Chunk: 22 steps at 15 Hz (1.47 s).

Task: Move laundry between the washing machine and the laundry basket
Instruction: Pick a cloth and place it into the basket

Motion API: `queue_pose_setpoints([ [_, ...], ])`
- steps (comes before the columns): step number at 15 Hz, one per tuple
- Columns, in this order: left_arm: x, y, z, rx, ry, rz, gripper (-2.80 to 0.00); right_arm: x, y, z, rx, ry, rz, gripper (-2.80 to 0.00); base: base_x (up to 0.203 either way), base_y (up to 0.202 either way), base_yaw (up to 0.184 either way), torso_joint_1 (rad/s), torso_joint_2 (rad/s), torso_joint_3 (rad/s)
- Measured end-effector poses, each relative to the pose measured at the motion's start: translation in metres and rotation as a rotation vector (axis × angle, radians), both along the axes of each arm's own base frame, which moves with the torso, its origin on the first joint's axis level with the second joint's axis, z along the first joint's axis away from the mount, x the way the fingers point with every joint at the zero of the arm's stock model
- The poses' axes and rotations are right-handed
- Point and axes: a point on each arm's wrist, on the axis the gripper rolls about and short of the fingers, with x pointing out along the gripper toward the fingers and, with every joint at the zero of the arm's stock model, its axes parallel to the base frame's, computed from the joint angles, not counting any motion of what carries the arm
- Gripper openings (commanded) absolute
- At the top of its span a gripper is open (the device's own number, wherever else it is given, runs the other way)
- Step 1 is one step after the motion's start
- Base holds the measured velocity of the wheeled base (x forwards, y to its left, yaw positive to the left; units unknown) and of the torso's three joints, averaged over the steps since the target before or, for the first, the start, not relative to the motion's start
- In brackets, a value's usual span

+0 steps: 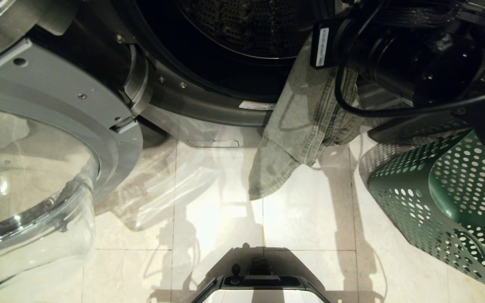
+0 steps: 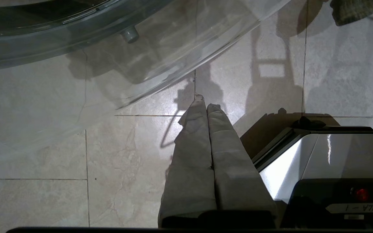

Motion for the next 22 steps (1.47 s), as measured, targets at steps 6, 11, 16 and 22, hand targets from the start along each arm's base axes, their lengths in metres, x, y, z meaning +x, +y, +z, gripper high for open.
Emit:
queue_pose_setpoints([
  [6,0.0,0.0,0.0,0.0,0.0,0.0,-2.8,0.034,0.024,0.02,0.131,-0.078,-0.185,-2.8,0.0,0.0,0.0,0.0,0.0,0.0],
  [11,0.0,0.0,0.0,0.0,0.0,0.0,-2.8,0.033,0.021,0.029,0.133,-0.128,-0.208,-2.8,0.0,0.0,0.0,0.0,0.0,0.0],
  [16,0.0,0.0,0.0,0.0,0.0,0.0,-2.8,0.014,0.009,0.052,0.201,-0.377,-0.308,-2.8,0.0,0.0,0.0,0.0,0.0,0.0],
  [22,0.0,0.0,0.0,0.0,0.0,0.0,-2.8,0.005,0.002,0.057,0.214,-0.439,-0.347,-2.8,0.0,0.0,0.0,0.0,0.0,0.0],
])
